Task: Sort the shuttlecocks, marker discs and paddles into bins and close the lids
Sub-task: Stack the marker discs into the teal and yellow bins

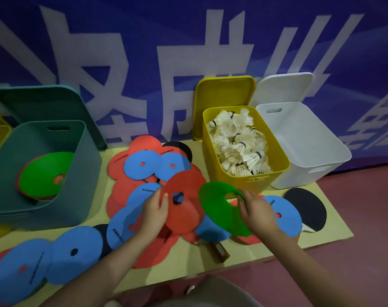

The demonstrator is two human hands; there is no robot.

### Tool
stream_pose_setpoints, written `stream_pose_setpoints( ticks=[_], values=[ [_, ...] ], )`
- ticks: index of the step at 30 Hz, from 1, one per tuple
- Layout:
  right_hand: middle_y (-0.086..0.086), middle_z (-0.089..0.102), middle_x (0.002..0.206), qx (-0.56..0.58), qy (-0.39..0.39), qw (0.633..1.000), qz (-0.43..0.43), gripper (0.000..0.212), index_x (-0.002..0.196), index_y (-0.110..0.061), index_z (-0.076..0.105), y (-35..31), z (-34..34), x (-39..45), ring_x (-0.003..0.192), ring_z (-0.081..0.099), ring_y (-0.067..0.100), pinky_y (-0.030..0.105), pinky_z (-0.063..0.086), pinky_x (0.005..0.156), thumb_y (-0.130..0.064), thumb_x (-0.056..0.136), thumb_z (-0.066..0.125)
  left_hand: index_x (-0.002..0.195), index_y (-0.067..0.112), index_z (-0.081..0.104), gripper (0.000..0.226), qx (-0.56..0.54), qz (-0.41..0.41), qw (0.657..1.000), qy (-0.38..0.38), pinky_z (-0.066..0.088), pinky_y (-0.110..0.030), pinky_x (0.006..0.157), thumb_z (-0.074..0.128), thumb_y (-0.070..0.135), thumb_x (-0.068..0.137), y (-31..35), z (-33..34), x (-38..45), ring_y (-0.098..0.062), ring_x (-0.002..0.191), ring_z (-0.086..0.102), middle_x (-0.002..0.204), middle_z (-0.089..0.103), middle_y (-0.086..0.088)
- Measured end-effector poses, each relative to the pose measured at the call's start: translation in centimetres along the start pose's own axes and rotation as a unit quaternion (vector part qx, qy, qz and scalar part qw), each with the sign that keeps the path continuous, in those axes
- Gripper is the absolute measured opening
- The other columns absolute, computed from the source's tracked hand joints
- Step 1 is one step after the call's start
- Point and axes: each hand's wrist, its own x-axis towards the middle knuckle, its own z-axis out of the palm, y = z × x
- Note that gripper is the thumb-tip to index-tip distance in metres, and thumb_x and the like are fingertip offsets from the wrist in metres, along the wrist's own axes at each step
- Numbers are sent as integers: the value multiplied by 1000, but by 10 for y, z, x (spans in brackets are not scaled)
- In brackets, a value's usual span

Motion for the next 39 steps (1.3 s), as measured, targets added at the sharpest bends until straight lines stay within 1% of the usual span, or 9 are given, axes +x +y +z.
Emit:
stream_pose_setpoints(
  ticks=[6,9,12,15,20,23,26,32,39],
  values=[
    [4,63,69,105,89,990,27,38,136,-15,47,-49,1,32,53,58,25,28,34,41,-19,98,48,138,16,45,46,31,17,996,77,38,-19,95,49,3,94,-13,-65,25,-12,122,49,132,53,5],
    [0,56,59,173,113,977,42,46,142,-21,37,-77,9,52,45,51,18,36,40,43,-16,98,47,137,19,46,47,53,26,994,90,44,-29,95,48,2,93,-19,-102,39,-22,118,55,134,55,-3],
    [4,64,75,246,140,957,66,47,143,-23,36,-106,19,67,53,55,21,38,44,49,-14,98,46,137,22,45,45,47,16,994,102,44,-29,88,45,5,95,-16,-138,52,-20,109,58,128,58,-5],
    [10,63,116,295,135,941,95,45,143,-22,37,-135,29,78,92,63,29,40,51,74,-15,99,45,137,26,43,44,47,21,991,124,50,-36,87,42,13,96,-14,-172,66,-25,105,60,124,61,-7],
    [10,52,137,338,119,929,90,45,142,-15,38,-191,46,101,122,50,28,26,38,88,-13,98,43,142,21,39,52,18,11,989,147,38,-18,96,38,-1,95,-17,-222,87,-16,113,53,132,52,0],
    [12,51,137,364,117,915,125,46,141,-9,39,-220,56,113,124,48,28,18,32,85,-2,96,43,143,27,37,53,1,3,987,160,45,-38,98,37,2,96,-25,-249,96,-24,114,56,133,54,-5],
    [11,51,135,395,118,901,134,46,139,-9,42,-243,70,122,123,48,23,19,32,89,2,94,42,145,22,35,52,-11,0,981,191,42,-30,93,35,0,97,-29,-279,105,-23,116,53,134,52,-8],
    [12,52,133,423,97,886,164,48,139,-11,41,-291,95,131,121,49,28,34,39,96,1,93,42,146,21,32,51,-5,-67,964,256,44,-38,91,34,5,98,-66,-348,120,-29,120,50,136,49,-10],
    [13,51,131,421,79,889,164,53,143,-10,37,-340,115,138,115,49,26,26,35,86,5,92,39,149,15,25,70,95,-117,973,178,44,-46,99,44,-5,84,-127,-378,148,-38,122,50,138,49,-18]
  ],
)
